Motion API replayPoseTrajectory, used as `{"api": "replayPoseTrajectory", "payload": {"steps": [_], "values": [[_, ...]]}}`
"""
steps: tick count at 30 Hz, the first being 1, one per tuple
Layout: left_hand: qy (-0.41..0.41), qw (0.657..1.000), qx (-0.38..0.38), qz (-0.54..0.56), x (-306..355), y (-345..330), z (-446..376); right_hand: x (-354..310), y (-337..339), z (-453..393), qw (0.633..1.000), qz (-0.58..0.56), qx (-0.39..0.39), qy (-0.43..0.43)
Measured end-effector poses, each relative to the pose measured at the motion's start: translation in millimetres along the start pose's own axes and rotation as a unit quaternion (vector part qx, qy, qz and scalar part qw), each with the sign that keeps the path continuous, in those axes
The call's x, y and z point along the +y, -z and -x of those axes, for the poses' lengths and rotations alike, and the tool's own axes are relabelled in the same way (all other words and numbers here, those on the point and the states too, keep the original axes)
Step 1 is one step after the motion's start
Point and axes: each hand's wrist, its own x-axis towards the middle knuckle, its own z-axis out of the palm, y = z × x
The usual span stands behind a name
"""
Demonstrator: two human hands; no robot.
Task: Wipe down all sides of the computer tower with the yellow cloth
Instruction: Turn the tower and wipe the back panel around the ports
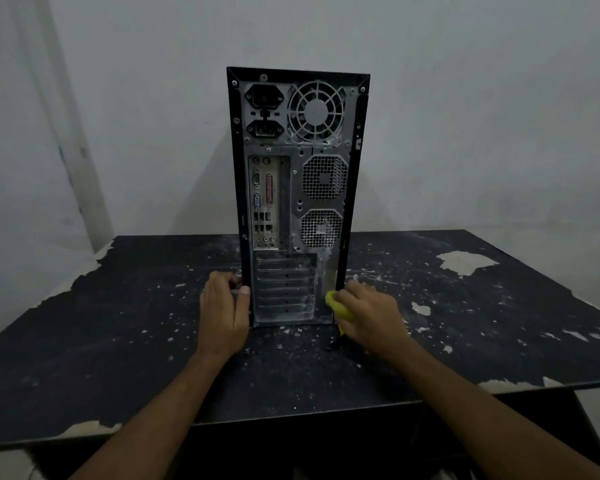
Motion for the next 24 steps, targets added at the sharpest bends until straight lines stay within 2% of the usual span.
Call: {"api": "replayPoseTrajectory", "payload": {"steps": [3,7,12,16,24], "values": [[0.002,1.0,0.001,0.001,2,1,2,1,-4,12,0.995,0.02,-0.089,0.046],[0.001,1.0,0.002,0.003,2,1,0,-1,3,1,0.997,0.0,-0.066,-0.027],[0.007,1.0,0.003,0.001,2,0,2,-13,0,13,0.986,-0.001,-0.162,-0.047],[0.012,1.0,-0.001,0.005,2,1,2,-19,7,10,0.98,-0.025,-0.183,-0.079],[0.012,1.0,-0.007,-0.006,0,-1,1,-44,-11,3,0.996,0.011,-0.083,-0.012]]}}
